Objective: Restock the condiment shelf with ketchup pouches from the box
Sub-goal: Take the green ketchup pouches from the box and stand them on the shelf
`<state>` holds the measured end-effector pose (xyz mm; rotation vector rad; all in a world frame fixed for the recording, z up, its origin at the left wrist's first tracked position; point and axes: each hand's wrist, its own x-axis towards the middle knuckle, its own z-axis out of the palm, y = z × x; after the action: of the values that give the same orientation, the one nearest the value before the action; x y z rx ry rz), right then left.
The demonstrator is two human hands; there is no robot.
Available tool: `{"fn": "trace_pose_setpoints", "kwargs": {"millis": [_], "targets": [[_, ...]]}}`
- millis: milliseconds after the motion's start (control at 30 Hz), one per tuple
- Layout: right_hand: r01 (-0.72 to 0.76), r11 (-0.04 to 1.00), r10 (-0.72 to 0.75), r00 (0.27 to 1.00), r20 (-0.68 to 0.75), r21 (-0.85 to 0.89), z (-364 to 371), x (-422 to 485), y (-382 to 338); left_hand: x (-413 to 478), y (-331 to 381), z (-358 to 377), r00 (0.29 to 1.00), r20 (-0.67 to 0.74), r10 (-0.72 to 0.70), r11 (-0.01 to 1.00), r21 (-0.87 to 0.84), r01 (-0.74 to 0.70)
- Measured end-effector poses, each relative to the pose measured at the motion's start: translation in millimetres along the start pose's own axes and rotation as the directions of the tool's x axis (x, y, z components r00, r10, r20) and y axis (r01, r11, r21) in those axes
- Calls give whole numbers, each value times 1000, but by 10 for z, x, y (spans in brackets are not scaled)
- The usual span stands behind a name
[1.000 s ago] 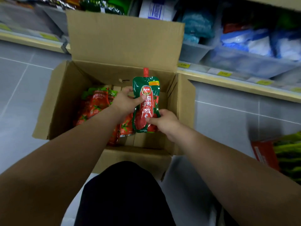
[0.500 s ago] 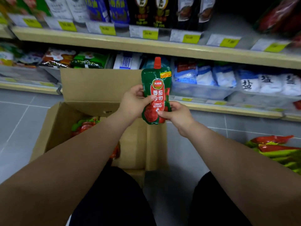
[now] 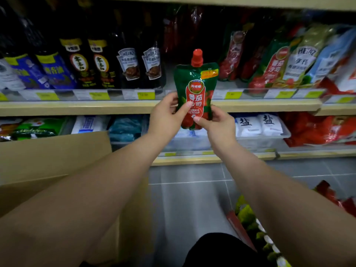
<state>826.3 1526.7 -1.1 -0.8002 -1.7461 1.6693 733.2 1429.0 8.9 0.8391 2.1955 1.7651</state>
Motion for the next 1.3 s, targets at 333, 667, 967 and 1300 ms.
{"fn": "trace_pose_setpoints", "kwargs": {"millis": [333, 667, 967, 1300], "targets": [[230, 862, -326, 934, -147, -452, -599, 953, -272, 664, 350, 805, 980, -31, 198, 979, 57, -196], [171, 889, -285, 933, -220, -425, -817, 1354, -89, 1039, 229, 1268, 984, -93, 151, 965, 229, -126], [205, 778, -395, 895, -209, -594, -832, 1358, 27, 1215, 273, 1469, 989, -106, 107, 919, 391, -57], [314, 664, -497, 863, -86, -679, -880, 1164, 135, 1168, 316, 1521, 998, -6, 64, 919, 389, -57]]}}
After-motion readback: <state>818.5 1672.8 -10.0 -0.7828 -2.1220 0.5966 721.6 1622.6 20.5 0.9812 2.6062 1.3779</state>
